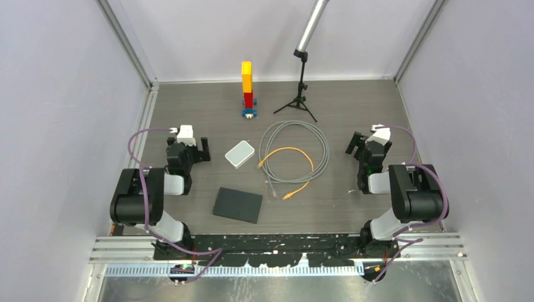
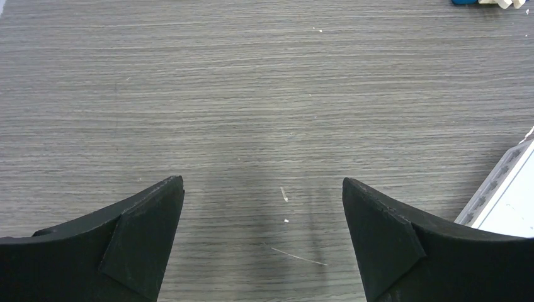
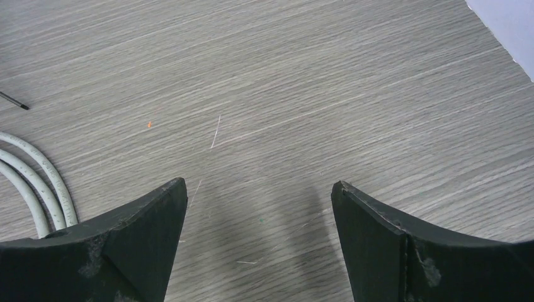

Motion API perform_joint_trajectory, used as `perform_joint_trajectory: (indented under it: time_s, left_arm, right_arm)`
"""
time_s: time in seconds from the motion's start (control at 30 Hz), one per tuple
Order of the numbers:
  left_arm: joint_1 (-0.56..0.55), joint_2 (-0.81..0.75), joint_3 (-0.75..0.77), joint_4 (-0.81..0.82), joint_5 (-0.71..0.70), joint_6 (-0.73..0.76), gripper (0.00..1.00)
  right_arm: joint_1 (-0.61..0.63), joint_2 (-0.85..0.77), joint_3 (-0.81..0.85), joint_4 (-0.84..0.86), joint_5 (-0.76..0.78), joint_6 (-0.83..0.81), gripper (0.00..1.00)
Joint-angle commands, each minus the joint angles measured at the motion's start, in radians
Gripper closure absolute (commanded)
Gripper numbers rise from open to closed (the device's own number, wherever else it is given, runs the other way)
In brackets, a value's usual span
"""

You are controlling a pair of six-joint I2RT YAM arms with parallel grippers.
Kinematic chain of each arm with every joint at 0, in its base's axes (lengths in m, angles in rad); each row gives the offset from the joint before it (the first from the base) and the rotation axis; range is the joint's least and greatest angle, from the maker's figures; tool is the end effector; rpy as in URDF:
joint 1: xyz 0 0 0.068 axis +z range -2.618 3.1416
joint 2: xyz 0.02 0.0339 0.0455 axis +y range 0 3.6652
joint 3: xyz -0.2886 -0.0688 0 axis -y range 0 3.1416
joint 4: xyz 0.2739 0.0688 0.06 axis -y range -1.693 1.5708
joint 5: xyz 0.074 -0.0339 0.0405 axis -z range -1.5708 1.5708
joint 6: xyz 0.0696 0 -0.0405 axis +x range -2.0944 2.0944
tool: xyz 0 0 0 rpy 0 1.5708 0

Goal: Insert the plug into the switch port
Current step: Adjust the connector at the center of the board.

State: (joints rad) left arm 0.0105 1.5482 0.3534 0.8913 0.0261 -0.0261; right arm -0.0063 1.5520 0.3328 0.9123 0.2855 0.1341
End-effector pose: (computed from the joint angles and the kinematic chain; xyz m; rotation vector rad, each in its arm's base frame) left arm 0.3069 0.0014 0.1264 -0.0163 1.8743 -0.0352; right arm 0.2993 -0.0215 0.1230 0.3254 1.8402 -0.1797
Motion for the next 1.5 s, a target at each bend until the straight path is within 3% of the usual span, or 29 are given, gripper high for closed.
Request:
perform_joint_trajectory:
  time_s: [0.0, 0.5, 0.7, 0.77, 0.87, 0.97, 1.13, 1.2, 1.3, 1.47]
  left_arm:
    - [-0.001, 0.000, 0.022, 0.024, -0.012, -0.003, 0.00]
    - [-0.001, 0.001, 0.023, 0.023, -0.008, 0.003, 0.00]
    - [-0.039, -0.029, 0.016, 0.019, 0.002, 0.012, 0.00]
    - [-0.062, -0.101, 0.028, -0.061, -0.034, 0.021, 0.00]
    - [-0.088, -0.196, 0.122, -0.335, -0.163, -0.031, 0.00]
    - [-0.091, -0.234, 0.213, -0.554, -0.207, -0.111, 0.00]
    - [-0.115, -0.356, 0.223, -0.641, -0.213, -0.180, 0.00]
    - [-0.115, -0.431, 0.237, -0.747, -0.270, -0.322, 0.00]
    - [-0.116, -0.501, 0.286, -0.883, -0.174, -0.417, 0.00]
    - [-0.116, -0.606, 0.314, -1.041, -0.049, -0.457, 0.00]
  right_arm:
    - [0.006, 0.004, 0.009, 0.063, 0.007, 0.003, 0.11]
    - [0.006, 0.004, 0.014, 0.059, 0.006, 0.004, 0.11]
    - [0.006, -0.024, -0.041, 0.136, -0.017, -0.003, 0.11]
    - [0.006, -0.054, -0.044, 0.116, -0.019, -0.002, 0.11]
    - [0.006, -0.092, -0.036, 0.073, -0.010, 0.000, 0.11]
    - [0.006, -0.162, 0.005, -0.072, 0.019, 0.013, 0.11]
    - [0.006, -0.268, 0.181, -0.551, 0.250, 0.225, 0.11]
    - [0.006, -0.277, 0.279, -0.740, 0.274, 0.279, 0.11]
    - [0.006, -0.307, 0.387, -0.944, 0.244, 0.390, 0.11]
    - [0.006, -0.401, 0.460, -1.103, 0.098, 0.406, 0.11]
